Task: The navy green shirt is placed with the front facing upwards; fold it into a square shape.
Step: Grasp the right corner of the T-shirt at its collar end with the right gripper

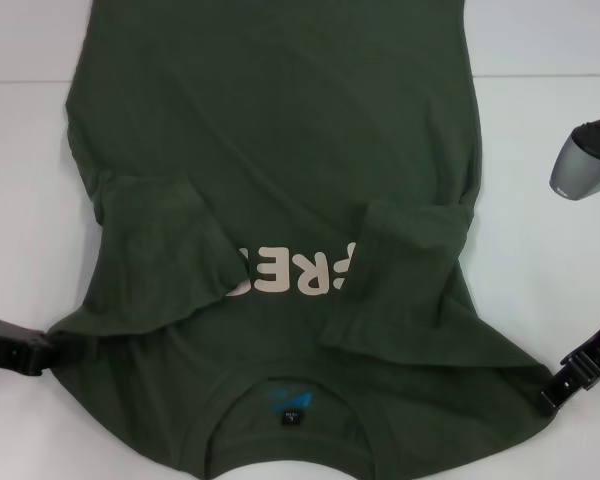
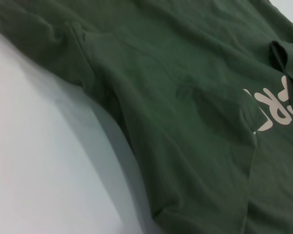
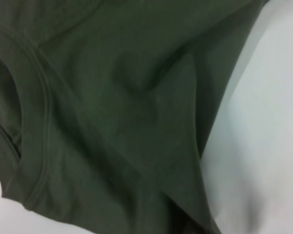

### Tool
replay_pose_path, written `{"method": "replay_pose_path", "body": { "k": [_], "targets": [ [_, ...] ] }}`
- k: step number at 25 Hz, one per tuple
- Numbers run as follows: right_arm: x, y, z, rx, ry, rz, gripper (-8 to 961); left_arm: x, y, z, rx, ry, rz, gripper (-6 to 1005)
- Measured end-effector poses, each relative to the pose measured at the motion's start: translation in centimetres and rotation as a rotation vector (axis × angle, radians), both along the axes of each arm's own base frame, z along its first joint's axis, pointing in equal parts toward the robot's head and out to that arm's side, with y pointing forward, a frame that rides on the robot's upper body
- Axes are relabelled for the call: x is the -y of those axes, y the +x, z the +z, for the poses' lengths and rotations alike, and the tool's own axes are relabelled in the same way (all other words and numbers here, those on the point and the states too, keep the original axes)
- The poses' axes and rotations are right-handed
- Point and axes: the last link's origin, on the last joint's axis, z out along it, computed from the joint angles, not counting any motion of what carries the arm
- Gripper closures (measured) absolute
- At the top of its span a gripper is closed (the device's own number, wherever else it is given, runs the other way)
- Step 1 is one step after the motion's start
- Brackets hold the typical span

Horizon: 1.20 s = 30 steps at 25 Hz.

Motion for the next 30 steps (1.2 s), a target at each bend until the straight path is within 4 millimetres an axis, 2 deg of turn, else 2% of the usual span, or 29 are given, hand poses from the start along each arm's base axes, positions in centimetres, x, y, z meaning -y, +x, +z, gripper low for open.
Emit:
{"method": "replay_pose_path", "body": {
  "k": [3, 14, 19, 24, 27, 30],
  "targets": [
    [-0.1, 0.3, -0.2, -0.001, 0.005, 0.002, 228, -0.1, 0.0, 0.0, -0.001, 0.002, -0.001, 962],
    [-0.7, 0.8, -0.9, -0.025, 0.031, 0.015, 272, -0.4, 0.2, -0.1, -0.004, 0.002, -0.008, 961],
    [-1.3, 0.5, -1.3, -0.09, 0.083, 0.054, 292, -0.4, 0.3, -0.1, -0.002, 0.001, -0.009, 962],
    [-1.0, 0.6, -1.6, -0.12, 0.065, 0.052, 523, -0.4, 0.3, -0.1, -0.001, 0.002, -0.004, 961],
    [-0.7, 0.4, -1.8, -0.117, 0.04, 0.051, 723, -0.5, 0.3, 0.0, 0.0, 0.005, -0.001, 961],
    [-0.6, 0.2, -2.1, -0.1, 0.021, 0.053, 789, -0.6, 0.4, 0.0, 0.0, 0.007, -0.005, 961]
  ]
}}
